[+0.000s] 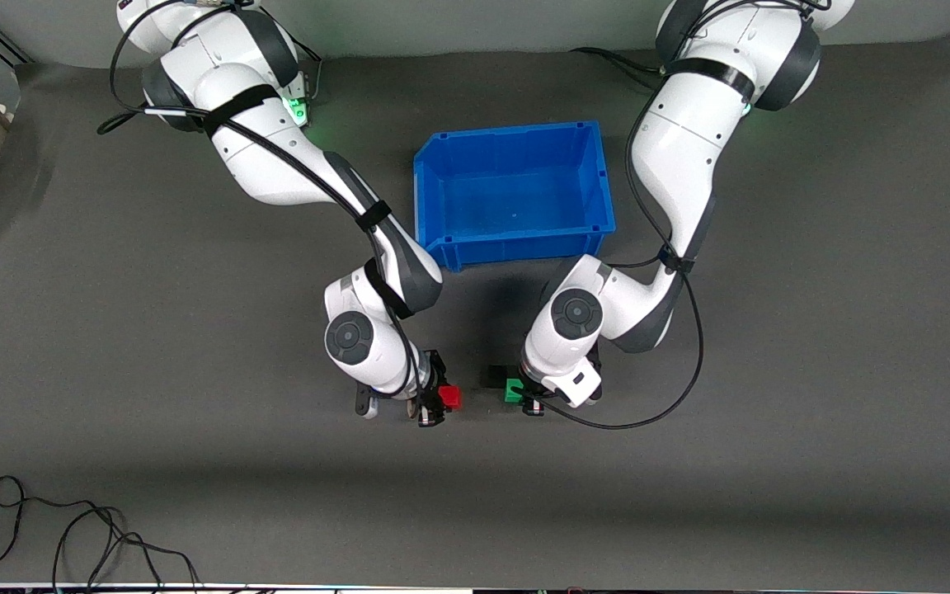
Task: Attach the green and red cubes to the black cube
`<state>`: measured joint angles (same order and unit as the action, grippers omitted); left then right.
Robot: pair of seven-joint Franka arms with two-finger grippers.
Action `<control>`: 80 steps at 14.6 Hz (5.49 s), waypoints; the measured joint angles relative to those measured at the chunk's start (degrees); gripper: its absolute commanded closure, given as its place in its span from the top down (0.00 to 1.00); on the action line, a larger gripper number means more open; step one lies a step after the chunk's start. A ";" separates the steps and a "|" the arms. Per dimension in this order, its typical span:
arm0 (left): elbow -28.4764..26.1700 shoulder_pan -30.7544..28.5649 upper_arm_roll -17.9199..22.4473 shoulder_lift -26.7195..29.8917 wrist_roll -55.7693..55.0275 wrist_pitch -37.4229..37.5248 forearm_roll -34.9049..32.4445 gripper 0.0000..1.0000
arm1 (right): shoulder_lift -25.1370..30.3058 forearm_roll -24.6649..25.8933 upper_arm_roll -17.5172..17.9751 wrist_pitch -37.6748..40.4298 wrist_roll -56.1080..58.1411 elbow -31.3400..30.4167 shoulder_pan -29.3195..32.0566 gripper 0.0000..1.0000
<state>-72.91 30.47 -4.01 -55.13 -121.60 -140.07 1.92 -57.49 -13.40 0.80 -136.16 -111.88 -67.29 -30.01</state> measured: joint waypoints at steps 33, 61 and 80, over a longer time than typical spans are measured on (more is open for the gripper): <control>4.51 -3.65 4.60 1.89 11.50 13.06 -8.00 1.00 | -3.63 0.03 1.85 6.74 1.94 9.69 -1.63 0.73; -17.33 -29.76 3.28 52.04 115.16 50.42 -2.05 1.00 | 32.05 8.95 -11.53 63.74 89.39 10.22 12.23 0.99; -16.63 -31.04 3.20 51.95 118.58 49.32 -0.36 1.00 | 48.42 9.02 -5.71 53.06 100.20 -11.80 22.93 0.99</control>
<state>-89.54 -0.57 -0.82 -3.18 -3.02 -90.76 1.57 -9.07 -4.38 -4.91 -83.10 -11.68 -79.09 -7.07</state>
